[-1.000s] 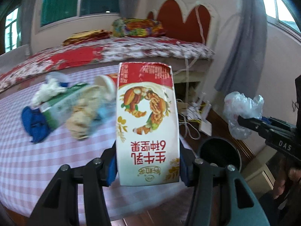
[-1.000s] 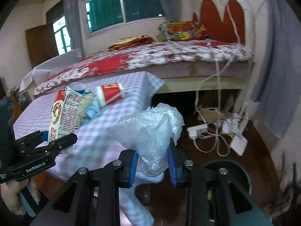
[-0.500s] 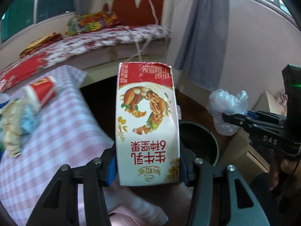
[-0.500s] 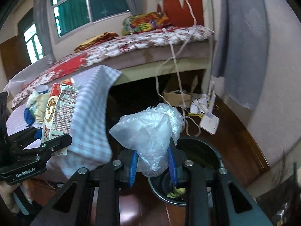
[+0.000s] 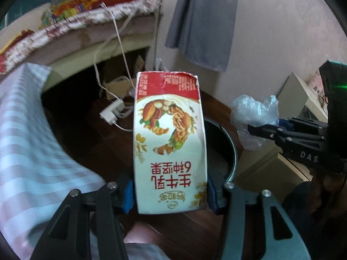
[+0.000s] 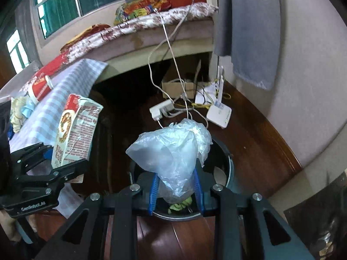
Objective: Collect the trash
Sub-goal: 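Carry the milk carton and plastic bag over the bucket and release both, then move both tools back over the table toward the remaining trash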
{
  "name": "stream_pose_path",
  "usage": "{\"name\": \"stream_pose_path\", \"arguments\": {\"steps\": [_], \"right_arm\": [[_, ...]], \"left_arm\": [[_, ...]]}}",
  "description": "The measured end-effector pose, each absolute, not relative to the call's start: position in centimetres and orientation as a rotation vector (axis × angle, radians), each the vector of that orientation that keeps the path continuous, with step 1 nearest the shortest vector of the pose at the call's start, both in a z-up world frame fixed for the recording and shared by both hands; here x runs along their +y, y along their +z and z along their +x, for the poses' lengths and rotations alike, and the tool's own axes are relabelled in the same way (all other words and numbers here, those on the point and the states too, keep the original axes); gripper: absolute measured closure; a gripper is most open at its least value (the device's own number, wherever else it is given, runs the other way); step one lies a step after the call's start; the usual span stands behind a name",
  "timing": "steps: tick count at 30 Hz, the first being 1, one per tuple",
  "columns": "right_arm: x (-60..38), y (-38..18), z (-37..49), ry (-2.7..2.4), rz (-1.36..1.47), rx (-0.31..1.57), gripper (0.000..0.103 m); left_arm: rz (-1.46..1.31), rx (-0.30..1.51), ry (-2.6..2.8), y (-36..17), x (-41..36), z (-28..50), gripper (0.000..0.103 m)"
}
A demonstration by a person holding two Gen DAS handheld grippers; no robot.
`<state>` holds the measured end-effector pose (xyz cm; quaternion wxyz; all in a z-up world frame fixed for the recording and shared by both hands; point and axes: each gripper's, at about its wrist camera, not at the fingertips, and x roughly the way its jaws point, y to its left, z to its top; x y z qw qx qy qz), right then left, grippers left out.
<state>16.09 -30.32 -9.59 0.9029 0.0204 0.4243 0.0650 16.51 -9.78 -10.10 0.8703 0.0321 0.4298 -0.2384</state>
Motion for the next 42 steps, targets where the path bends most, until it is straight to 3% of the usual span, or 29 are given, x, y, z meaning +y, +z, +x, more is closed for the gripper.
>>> {"name": "stream_pose_path", "arguments": {"steps": [14, 16, 17, 23, 26, 42], "right_arm": [[-31.4, -16.6, 18.9, 0.279, -0.079, 1.059, 0.070], [-31.0, -18.2, 19.9, 0.258, -0.133, 1.102, 0.040], [-31.3, -19.1, 20.3, 0.213, -0.157, 1.137, 0.015], [-35.0, -18.8, 20.4, 0.064, -0.051, 1.140, 0.014], [-35.5, -18.0, 19.7, 0.027, -0.048, 1.124, 0.000], [-33.9, -10.7, 18.3, -0.022, -0.067, 0.926, 0.000]], "left_arm": [[0.139, 1.171, -0.607, -17.8, -14.2, 21.8, 0.047], [0.239, 1.163, -0.544, -18.8, -15.1, 21.8, 0.021], [0.272, 1.170, -0.498, -19.2, -15.3, 21.9, 0.017], [0.203, 1.140, -0.459, -17.9, -13.4, 20.8, 0.007], [0.191, 1.123, -0.417, -17.1, -12.9, 20.7, 0.007], [0.201, 0.988, -0.341, -11.8, -12.7, 19.6, 0.006]]}}
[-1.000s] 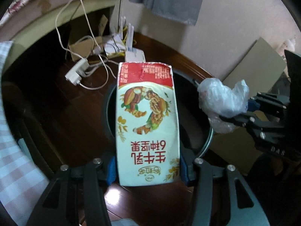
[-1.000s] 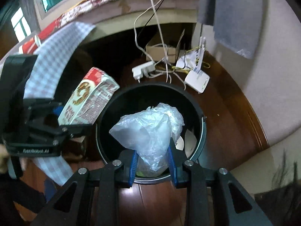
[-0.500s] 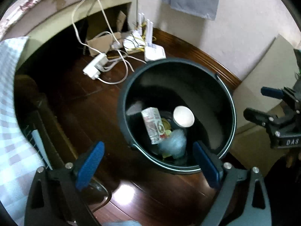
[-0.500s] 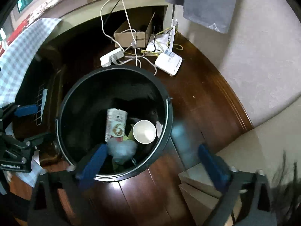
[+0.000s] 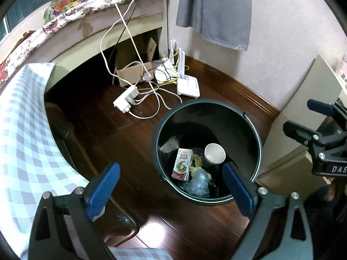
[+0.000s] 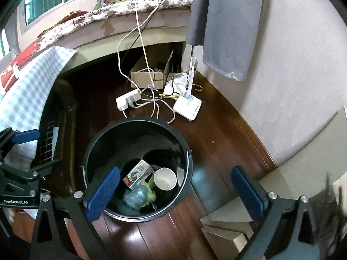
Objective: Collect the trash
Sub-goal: 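Move both tools back over the table toward the remaining trash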
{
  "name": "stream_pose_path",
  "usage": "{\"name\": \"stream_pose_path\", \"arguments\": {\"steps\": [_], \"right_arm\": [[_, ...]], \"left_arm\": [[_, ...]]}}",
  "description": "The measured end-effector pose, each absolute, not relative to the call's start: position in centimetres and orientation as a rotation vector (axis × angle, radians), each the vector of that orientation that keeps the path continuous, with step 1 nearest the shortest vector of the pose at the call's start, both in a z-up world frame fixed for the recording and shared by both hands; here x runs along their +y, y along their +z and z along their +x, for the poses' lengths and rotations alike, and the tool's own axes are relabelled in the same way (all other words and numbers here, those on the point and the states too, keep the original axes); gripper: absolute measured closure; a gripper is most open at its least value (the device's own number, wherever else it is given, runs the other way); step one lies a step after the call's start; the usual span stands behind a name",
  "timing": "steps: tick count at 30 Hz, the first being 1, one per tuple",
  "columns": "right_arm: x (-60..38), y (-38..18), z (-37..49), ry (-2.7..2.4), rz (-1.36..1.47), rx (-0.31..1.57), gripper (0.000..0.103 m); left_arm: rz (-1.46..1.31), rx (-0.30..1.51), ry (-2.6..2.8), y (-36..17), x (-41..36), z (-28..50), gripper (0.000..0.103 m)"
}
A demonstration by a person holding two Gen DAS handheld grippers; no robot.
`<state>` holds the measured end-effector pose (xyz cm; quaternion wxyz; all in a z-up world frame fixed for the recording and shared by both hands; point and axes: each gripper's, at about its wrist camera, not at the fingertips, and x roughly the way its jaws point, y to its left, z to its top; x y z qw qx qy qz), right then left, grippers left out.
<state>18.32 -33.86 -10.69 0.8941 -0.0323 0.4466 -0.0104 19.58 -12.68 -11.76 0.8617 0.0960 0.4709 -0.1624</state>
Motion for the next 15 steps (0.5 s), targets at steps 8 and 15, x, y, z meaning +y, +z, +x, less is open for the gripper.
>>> {"name": "stream_pose_path", "arguments": {"steps": [8, 15], "right_arm": [[-34.3, -8.5, 17.1, -0.025, -0.054, 0.882, 0.000], [-33.4, -6.2, 16.0, 0.005, -0.043, 0.825, 0.000]], "left_arm": [[0.199, 0.963, -0.335, -10.2, -12.8, 18.7, 0.006], [0.177, 0.926, -0.340, -7.6, -11.9, 17.4, 0.006]]}}
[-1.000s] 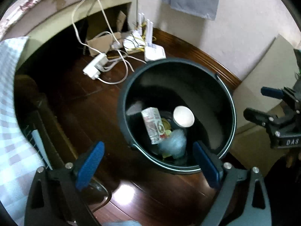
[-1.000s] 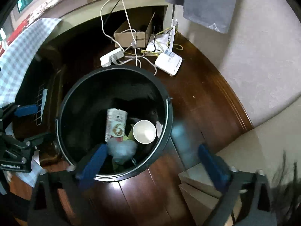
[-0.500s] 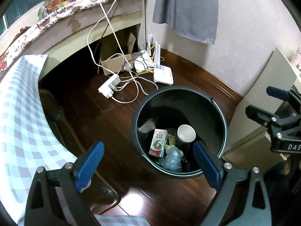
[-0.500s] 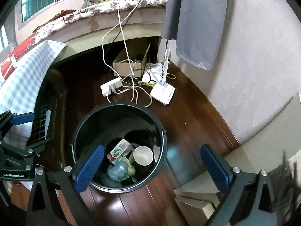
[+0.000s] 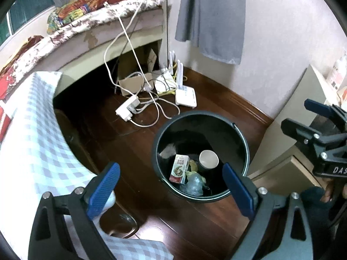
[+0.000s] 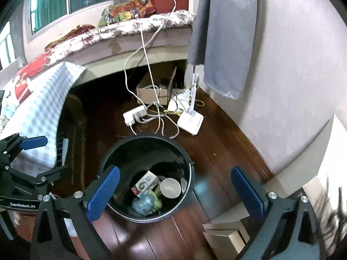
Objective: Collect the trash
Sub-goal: 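Move both tools back over the table toward the remaining trash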
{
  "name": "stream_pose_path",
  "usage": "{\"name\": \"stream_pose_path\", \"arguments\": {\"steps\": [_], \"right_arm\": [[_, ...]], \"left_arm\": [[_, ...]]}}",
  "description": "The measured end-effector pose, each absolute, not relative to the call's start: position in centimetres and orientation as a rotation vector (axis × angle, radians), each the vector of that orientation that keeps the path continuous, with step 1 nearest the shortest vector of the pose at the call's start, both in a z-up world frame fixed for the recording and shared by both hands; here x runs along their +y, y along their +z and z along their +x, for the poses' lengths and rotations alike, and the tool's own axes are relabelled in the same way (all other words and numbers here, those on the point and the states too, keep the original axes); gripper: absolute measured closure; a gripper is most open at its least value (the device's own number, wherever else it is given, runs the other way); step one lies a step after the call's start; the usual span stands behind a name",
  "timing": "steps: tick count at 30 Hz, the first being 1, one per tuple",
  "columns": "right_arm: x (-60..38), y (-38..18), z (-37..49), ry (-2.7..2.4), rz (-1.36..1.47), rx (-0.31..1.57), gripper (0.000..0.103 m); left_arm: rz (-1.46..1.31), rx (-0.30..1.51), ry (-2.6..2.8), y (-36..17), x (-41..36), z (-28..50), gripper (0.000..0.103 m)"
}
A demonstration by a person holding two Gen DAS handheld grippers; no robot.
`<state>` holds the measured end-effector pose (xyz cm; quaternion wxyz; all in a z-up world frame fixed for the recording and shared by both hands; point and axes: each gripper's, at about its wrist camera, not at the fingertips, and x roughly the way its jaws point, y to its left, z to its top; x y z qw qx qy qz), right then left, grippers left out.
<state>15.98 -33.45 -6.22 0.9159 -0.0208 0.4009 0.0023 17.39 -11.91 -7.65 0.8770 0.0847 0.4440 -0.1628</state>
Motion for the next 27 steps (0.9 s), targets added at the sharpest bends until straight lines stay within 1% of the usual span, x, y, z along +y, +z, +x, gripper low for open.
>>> {"name": "stream_pose_path", "arguments": {"steps": [8, 13, 19, 27], "right_arm": [[-31.5, -4.2, 15.7, 0.079, 0.021, 0.787, 0.000], [-28.0, -3.3, 15.8, 0.116, -0.030, 0.783, 0.000], [-23.4, -2.3, 15.9, 0.196, -0.034, 0.775, 0.000], [-14.2, -0.1, 16.2, 0.349, -0.065, 0.723, 0.000]], "left_arm": [[0.151, 0.837, -0.281, -4.2, -9.1, 15.3, 0.006], [0.110, 0.780, -0.219, -2.3, -6.1, 13.9, 0.006], [0.003, 0.724, -0.116, -0.6, -0.1, 12.5, 0.006], [-0.079, 0.667, 0.069, -0.2, 8.9, 10.0, 0.007]]}}
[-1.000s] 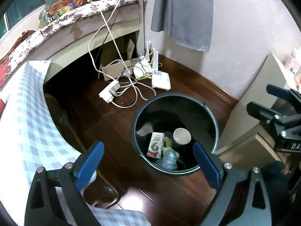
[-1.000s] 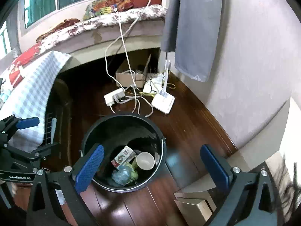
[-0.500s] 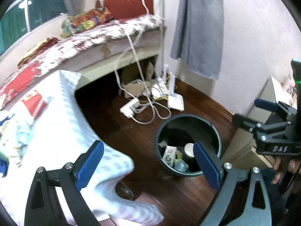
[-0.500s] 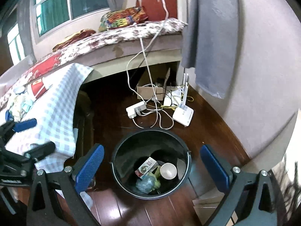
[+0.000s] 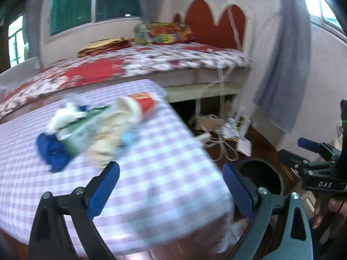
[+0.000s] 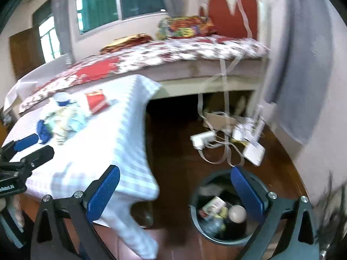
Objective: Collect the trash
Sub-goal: 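Move both tools back over the table toward the remaining trash, then grasp the beige wrapped bundle with the right tool while the left tool grasps the white tissues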
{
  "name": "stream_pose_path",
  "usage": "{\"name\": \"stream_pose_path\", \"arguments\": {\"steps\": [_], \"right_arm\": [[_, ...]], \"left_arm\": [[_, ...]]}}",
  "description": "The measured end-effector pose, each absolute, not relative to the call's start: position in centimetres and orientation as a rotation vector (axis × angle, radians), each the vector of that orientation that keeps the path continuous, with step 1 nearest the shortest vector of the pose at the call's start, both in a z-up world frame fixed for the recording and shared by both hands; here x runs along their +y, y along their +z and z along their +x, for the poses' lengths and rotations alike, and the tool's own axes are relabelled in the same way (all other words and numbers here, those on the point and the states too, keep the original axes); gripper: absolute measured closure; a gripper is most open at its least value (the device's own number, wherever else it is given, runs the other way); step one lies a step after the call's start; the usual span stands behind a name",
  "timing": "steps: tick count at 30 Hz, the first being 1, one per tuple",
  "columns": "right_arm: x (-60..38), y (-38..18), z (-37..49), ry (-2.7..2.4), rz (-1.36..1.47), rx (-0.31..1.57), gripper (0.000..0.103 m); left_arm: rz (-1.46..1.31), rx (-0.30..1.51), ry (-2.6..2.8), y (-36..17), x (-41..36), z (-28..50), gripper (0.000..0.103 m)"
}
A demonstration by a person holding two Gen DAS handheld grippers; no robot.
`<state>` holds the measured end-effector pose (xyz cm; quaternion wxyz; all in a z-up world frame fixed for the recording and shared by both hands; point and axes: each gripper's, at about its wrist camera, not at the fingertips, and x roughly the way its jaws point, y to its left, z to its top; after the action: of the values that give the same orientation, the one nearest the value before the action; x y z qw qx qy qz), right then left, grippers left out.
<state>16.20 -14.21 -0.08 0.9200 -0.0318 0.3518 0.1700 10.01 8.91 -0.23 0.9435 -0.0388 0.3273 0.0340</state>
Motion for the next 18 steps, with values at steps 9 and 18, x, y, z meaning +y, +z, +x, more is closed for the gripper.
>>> {"name": "stream_pose_path", "arguments": {"steps": [9, 18], "right_arm": [[-1.2, 1.7, 16.4, 0.554, -0.120, 0.681, 0.009], [8.4, 0.3, 18.7, 0.669, -0.114, 0.726, 0.021]], "left_arm": [[-0.149, 0.634, 0.269, -0.9, 19.3, 7.1, 0.008], [-0.204, 0.629, 0.334, -2.0, 25.3, 5.9, 0.011]]}}
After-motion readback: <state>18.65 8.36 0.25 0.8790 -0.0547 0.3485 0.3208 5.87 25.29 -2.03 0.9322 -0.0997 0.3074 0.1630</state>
